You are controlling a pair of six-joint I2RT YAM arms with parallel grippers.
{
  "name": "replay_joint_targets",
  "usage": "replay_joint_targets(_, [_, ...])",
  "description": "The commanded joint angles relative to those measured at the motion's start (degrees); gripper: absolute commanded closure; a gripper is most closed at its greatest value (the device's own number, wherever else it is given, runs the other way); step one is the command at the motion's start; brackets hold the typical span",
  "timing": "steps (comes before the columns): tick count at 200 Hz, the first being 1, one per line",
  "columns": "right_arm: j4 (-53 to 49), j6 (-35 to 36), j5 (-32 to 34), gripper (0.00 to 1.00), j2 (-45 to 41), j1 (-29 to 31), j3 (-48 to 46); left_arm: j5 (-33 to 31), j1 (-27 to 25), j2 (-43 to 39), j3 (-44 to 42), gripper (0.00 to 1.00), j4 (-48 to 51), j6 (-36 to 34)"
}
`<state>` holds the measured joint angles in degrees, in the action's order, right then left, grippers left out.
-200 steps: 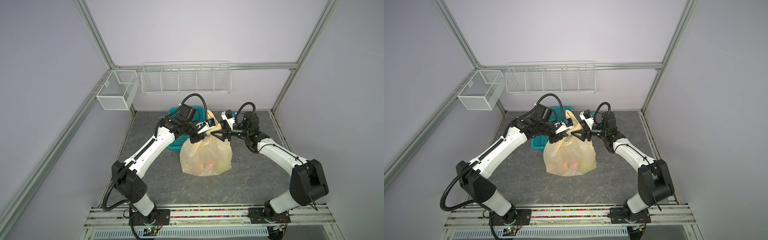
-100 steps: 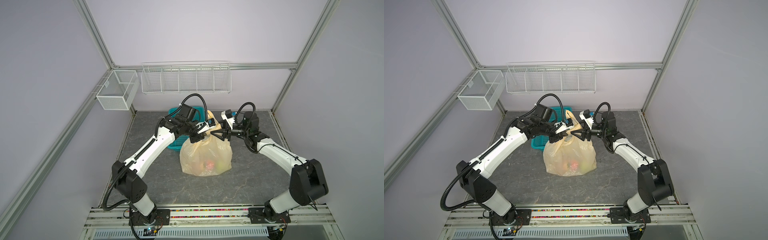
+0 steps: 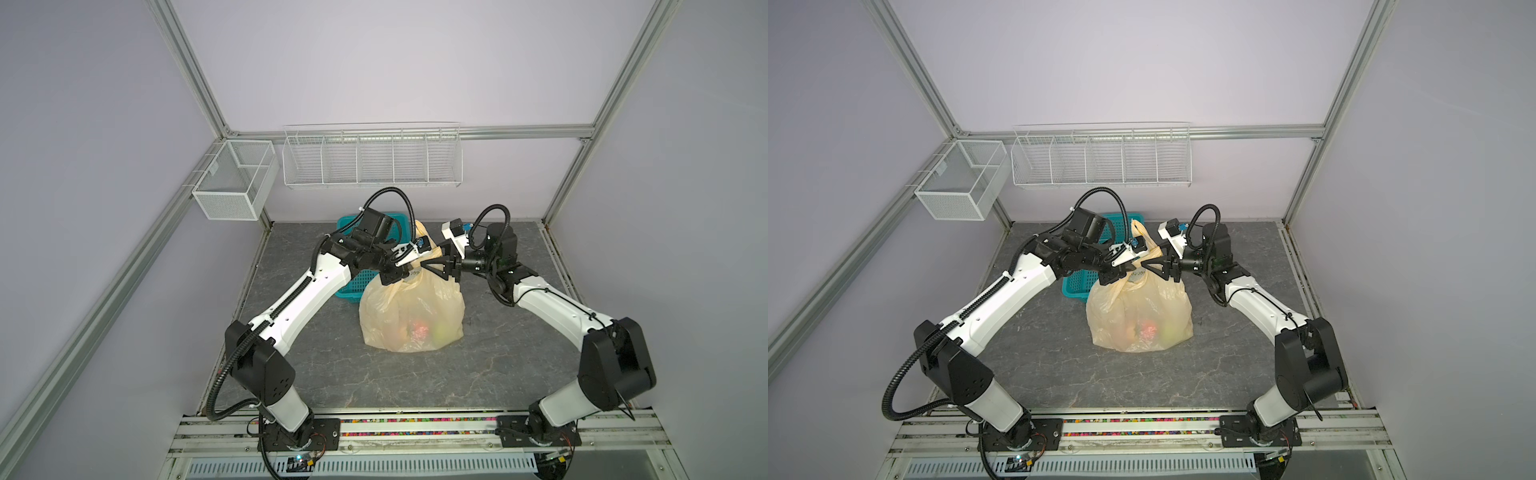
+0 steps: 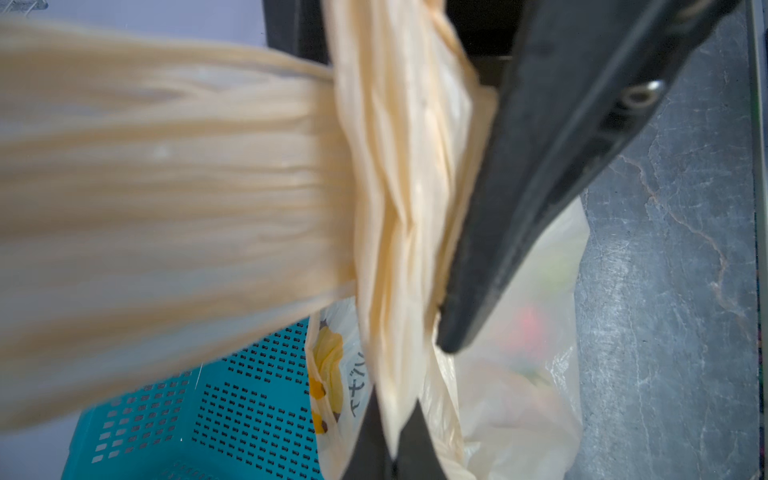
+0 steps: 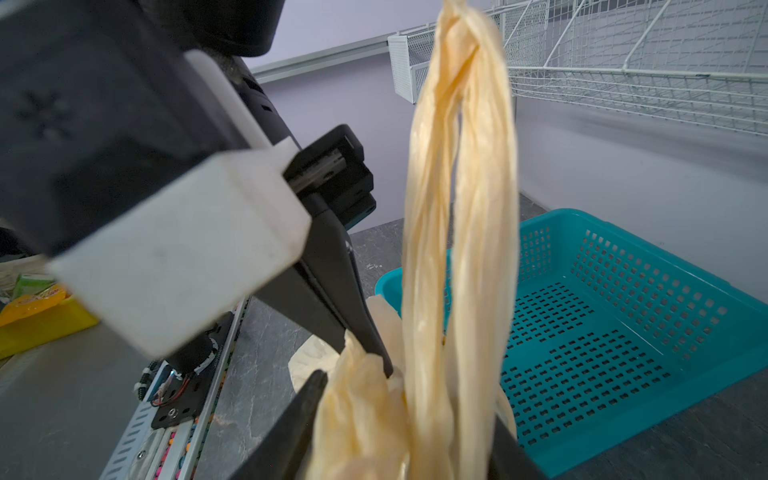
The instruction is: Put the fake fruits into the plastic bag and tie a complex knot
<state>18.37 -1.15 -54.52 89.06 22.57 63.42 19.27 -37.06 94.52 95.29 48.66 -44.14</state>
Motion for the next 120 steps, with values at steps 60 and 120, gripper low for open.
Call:
replay_joint_targets(60, [1.32, -0.78, -1.08, 0.62, 0.28, 0.22, 0.13, -2.24, -1.26, 1.48, -0.36, 1.00, -0.35, -2.05])
replay_joint_targets(120, [-0.88, 1.11, -0.87, 0.90, -0.76, -0.50, -0.14, -3.74, -1.18, 0.45, -0.36, 1.00, 0.02, 0.95])
